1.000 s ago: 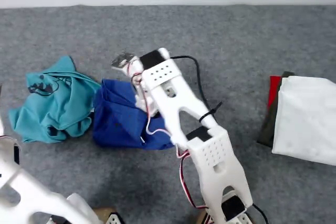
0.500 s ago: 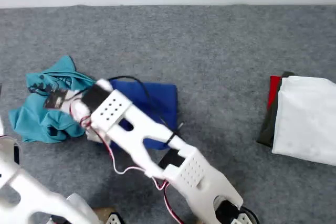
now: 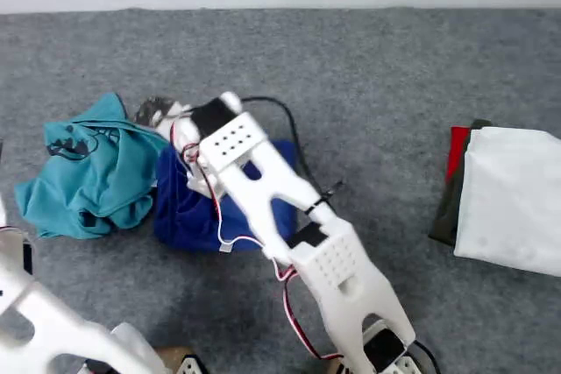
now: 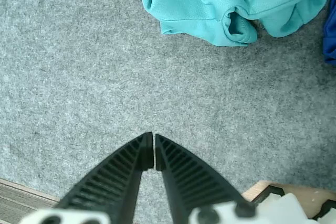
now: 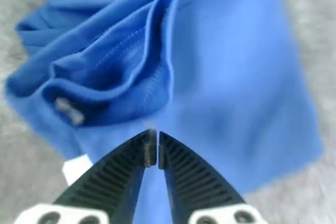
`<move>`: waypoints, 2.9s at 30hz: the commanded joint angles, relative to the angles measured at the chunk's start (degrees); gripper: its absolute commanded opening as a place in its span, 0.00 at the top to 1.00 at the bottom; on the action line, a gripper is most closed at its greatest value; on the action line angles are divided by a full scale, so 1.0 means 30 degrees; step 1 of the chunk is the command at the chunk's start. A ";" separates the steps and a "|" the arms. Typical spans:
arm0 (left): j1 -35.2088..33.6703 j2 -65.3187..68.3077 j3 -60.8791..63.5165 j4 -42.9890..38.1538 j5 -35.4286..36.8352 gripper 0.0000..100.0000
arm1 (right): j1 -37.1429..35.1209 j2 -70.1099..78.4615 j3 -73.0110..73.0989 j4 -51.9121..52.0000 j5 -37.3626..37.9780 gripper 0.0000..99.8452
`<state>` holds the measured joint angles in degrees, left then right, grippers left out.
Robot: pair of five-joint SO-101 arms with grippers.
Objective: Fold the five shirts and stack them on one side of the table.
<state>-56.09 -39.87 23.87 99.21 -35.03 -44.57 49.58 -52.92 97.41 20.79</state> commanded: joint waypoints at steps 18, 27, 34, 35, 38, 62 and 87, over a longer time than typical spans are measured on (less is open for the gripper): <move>0.0029 -0.0469 -0.0689 0.0088 0.0176 0.98 | -0.0220 -0.0425 -0.8967 0.1832 0.0176 0.99; -0.0059 -0.0440 -0.0689 0.0088 0.0176 0.98 | 0.1656 -0.3267 -0.3399 0.1890 -0.2637 0.98; -0.0059 -0.0440 -0.0689 0.0117 0.0176 0.98 | 0.3150 -0.7077 0.4396 0.1832 -0.6945 0.79; -0.0059 -0.0440 -0.0689 0.0147 0.0176 0.98 | 0.3179 -0.7282 0.5187 0.1832 -0.8176 0.76; -0.0059 -0.0440 -0.0689 0.0176 0.0176 0.98 | 0.3121 -0.7692 0.7267 0.1832 -1.1077 0.70; 0.0029 -0.0410 -0.0689 0.0117 0.0176 0.98 | 0.1714 0.0073 0.8293 -0.0659 -1.1546 0.69; 0.0029 -0.0440 -0.0689 0.0117 0.0176 0.98 | 0.4176 -0.3678 0.8264 0.1861 -0.4601 0.99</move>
<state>-56.09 -39.87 23.87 99.21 -35.03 -35.16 44.75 -28.92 100.48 3.12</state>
